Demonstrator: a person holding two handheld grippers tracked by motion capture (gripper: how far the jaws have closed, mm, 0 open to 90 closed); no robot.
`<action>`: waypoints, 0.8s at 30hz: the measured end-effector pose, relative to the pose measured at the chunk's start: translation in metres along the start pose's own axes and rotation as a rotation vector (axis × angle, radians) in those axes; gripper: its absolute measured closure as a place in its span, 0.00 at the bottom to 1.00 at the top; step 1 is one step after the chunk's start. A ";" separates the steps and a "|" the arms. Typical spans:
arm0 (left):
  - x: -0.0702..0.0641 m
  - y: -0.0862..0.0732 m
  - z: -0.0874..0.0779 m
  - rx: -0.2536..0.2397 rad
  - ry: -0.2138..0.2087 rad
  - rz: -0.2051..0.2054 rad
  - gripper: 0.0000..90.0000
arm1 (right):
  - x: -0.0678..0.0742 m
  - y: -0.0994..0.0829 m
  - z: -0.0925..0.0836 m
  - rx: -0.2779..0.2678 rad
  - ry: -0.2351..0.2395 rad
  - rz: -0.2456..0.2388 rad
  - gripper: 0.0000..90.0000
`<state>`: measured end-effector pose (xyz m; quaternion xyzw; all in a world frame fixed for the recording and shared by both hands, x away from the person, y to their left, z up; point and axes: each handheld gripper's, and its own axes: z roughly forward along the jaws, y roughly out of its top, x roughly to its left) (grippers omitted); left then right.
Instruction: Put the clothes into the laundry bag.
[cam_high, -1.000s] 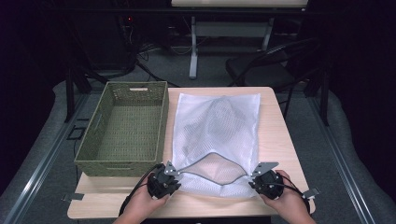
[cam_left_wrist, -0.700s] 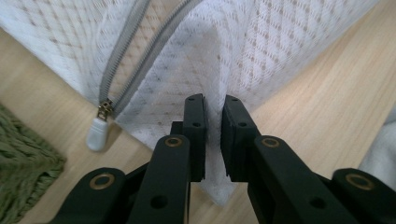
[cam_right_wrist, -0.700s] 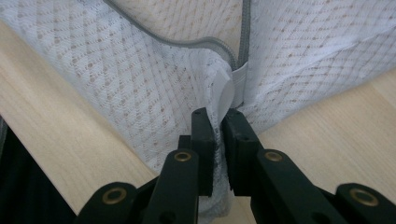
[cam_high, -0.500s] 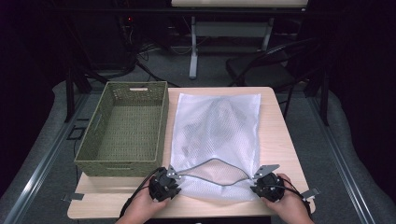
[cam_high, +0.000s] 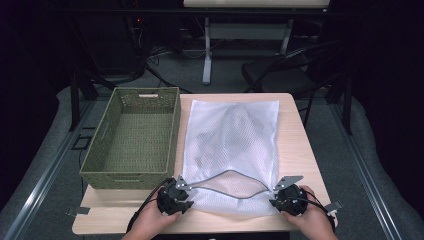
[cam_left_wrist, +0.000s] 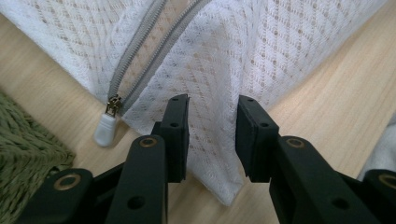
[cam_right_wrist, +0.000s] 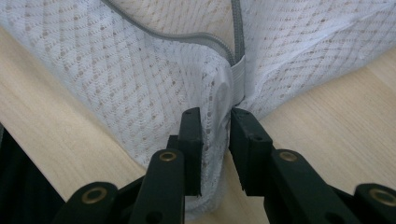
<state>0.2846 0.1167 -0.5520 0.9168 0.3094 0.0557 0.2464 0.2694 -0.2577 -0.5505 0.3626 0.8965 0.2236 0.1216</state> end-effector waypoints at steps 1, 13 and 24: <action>0.000 0.000 -0.001 -0.003 0.005 -0.005 0.72 | -0.001 -0.001 0.000 -0.004 0.002 -0.001 0.80; 0.005 -0.004 -0.009 -0.020 0.016 -0.030 0.63 | -0.008 -0.010 -0.011 -0.025 -0.010 0.057 0.76; 0.007 -0.004 -0.013 -0.041 0.024 -0.040 0.59 | -0.010 -0.016 -0.021 -0.027 -0.003 0.070 0.66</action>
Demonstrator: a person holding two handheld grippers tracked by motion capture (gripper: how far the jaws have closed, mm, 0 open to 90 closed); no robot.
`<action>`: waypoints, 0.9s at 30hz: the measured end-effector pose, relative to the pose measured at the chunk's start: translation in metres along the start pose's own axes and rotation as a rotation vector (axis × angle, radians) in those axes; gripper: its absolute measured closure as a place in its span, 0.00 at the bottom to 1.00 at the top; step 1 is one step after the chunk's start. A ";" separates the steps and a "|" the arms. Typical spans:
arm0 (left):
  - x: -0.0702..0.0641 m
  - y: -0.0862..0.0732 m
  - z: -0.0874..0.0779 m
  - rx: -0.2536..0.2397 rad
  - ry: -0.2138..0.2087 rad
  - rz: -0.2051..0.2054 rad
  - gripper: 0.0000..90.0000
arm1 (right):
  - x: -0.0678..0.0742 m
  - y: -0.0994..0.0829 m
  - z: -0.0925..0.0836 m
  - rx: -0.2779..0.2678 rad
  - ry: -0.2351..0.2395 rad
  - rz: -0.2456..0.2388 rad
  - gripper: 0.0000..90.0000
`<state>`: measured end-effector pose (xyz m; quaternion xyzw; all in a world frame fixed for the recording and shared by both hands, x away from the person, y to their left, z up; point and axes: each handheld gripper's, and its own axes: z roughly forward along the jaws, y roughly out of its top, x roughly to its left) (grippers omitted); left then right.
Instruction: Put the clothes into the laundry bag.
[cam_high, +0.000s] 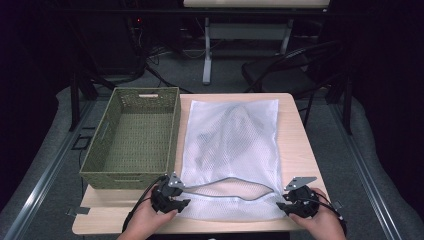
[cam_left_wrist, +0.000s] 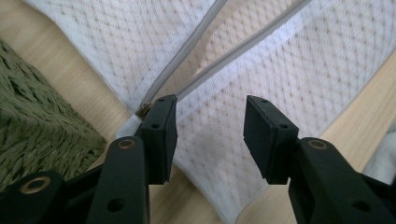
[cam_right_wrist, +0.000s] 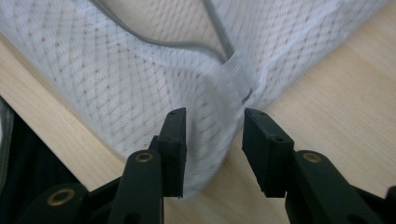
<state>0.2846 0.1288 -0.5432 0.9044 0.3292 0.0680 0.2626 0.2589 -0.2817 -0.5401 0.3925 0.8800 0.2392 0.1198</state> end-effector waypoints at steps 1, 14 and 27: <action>0.000 0.000 0.000 0.000 0.002 0.002 0.59 | 0.000 0.000 -0.002 -0.004 -0.008 -0.002 0.64; 0.001 0.013 -0.006 -0.037 0.007 -0.015 0.50 | 0.000 0.016 -0.009 -0.043 -0.049 -0.041 0.50; 0.004 0.044 -0.010 -0.105 -0.014 -0.003 0.46 | 0.006 0.054 -0.002 -0.101 -0.012 -0.075 0.48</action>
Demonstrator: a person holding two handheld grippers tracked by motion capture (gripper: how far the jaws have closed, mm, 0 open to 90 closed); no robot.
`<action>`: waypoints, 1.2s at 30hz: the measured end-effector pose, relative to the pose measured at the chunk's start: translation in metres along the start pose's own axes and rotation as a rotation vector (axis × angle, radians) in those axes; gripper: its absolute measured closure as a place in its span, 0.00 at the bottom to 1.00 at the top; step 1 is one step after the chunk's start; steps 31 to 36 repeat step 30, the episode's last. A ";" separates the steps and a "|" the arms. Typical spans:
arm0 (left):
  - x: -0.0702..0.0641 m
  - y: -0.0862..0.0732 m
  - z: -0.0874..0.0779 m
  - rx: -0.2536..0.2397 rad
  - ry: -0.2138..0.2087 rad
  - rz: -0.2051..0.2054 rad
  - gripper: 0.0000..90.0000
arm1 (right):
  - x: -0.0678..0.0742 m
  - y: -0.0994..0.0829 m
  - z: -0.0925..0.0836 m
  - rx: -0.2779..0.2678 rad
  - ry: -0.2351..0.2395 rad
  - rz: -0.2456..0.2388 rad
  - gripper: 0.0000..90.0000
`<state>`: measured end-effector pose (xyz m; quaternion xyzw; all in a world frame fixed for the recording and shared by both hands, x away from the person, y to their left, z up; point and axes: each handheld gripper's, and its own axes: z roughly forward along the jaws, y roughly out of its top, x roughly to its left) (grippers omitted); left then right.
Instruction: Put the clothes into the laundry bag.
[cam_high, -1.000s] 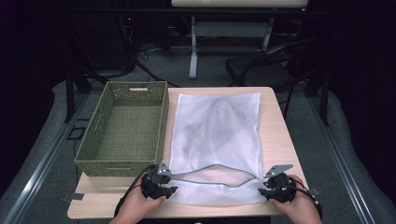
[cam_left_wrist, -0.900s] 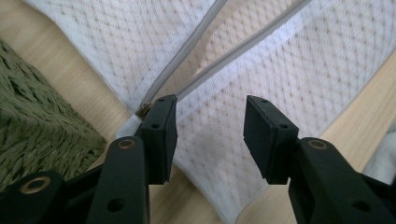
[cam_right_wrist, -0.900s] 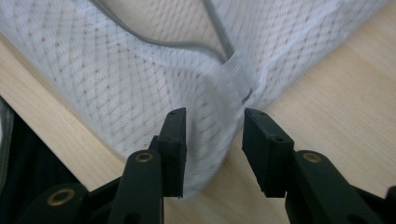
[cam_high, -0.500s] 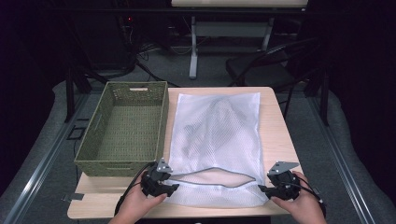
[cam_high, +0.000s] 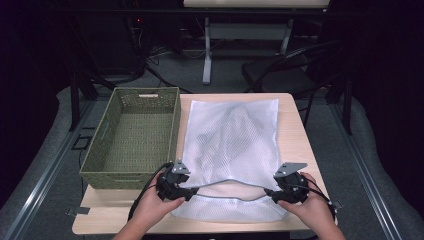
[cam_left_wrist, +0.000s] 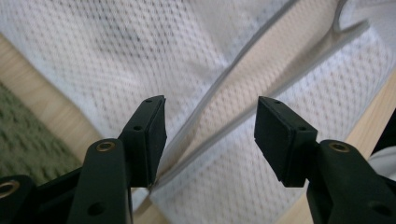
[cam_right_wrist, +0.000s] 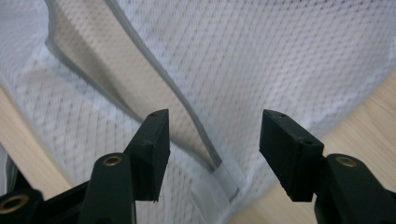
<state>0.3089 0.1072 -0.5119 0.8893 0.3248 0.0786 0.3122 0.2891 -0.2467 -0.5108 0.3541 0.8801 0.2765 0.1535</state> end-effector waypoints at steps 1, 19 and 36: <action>0.001 0.003 0.003 -0.009 0.006 0.001 0.44 | 0.000 0.002 0.002 -0.004 0.005 0.000 0.48; 0.003 -0.004 0.018 -0.117 0.023 -0.012 0.45 | 0.015 -0.011 0.021 -0.202 -0.007 0.057 0.48; 0.001 -0.010 0.022 -0.102 0.011 -0.010 0.44 | 0.012 -0.015 0.025 -0.229 -0.016 0.074 0.45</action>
